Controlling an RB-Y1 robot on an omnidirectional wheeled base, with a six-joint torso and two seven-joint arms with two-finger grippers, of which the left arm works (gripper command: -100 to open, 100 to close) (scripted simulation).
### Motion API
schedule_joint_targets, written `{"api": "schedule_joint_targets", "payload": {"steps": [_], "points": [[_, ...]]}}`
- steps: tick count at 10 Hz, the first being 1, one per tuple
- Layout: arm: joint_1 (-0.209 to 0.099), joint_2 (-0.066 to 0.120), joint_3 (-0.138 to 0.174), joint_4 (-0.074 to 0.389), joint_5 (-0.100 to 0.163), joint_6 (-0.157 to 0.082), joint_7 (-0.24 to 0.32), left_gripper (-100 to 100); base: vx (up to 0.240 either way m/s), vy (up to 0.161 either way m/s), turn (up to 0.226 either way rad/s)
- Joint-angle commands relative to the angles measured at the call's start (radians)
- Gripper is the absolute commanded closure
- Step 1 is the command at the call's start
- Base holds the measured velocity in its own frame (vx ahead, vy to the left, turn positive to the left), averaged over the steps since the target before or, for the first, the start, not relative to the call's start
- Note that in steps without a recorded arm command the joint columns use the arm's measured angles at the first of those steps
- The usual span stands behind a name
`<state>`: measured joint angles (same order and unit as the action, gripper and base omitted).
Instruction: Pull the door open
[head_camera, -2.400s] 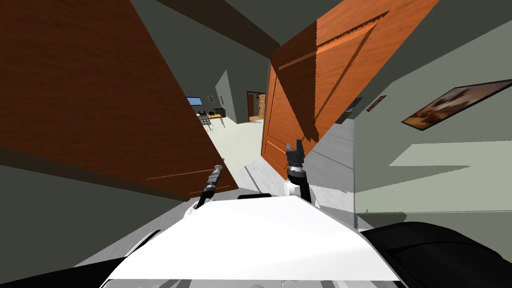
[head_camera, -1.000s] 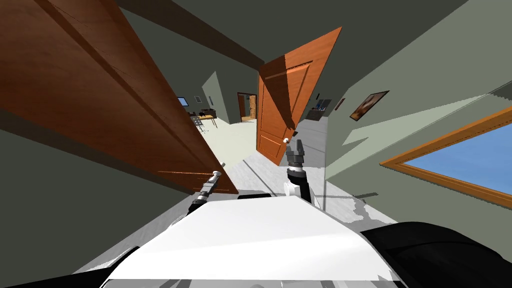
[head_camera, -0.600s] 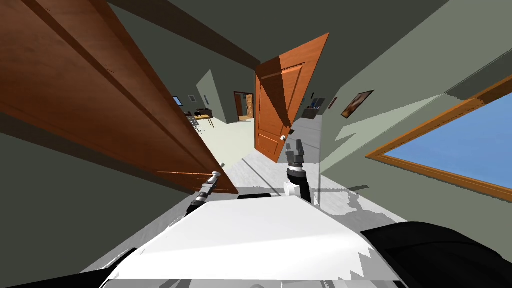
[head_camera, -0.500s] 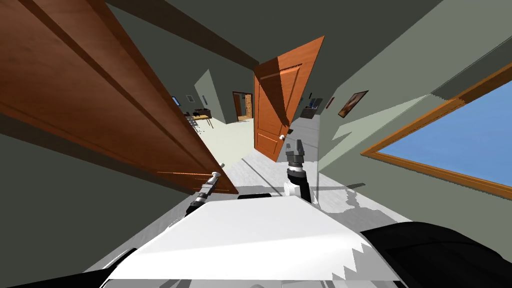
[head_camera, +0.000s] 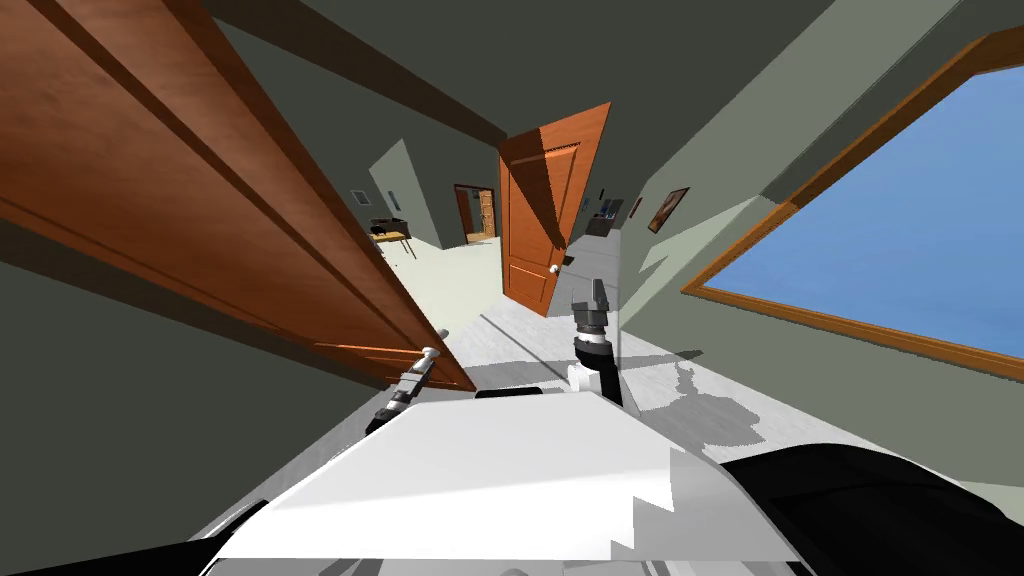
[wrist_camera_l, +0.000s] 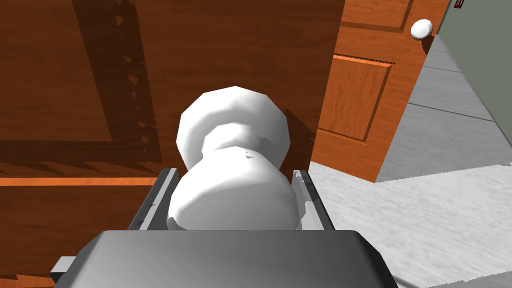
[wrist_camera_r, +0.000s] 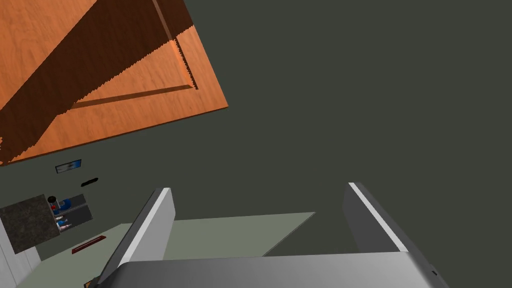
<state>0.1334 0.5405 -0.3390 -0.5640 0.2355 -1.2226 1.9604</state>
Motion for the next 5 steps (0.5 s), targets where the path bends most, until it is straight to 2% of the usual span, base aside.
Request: {"api": "schedule_joint_targets", "payload": {"steps": [1,2,3,4,5], "points": [[0.004,0.006,-0.002,0.003,-0.002,-0.018,0.007,100,-0.197,0.092,-0.122],[0.006,0.009,-0.004,0.007,-0.003,-0.027,0.01,100,-0.205,0.06,-0.117],[-0.001,0.004,-0.005,0.014,-0.004,-0.021,0.008,100,-0.087,0.023,-0.026],[0.0,0.005,-0.007,0.026,-0.007,-0.034,0.013,100,-0.135,0.057,-0.161],[0.0,0.006,-0.008,0.029,-0.007,-0.038,0.014,100,-0.19,0.076,-0.163]]}}
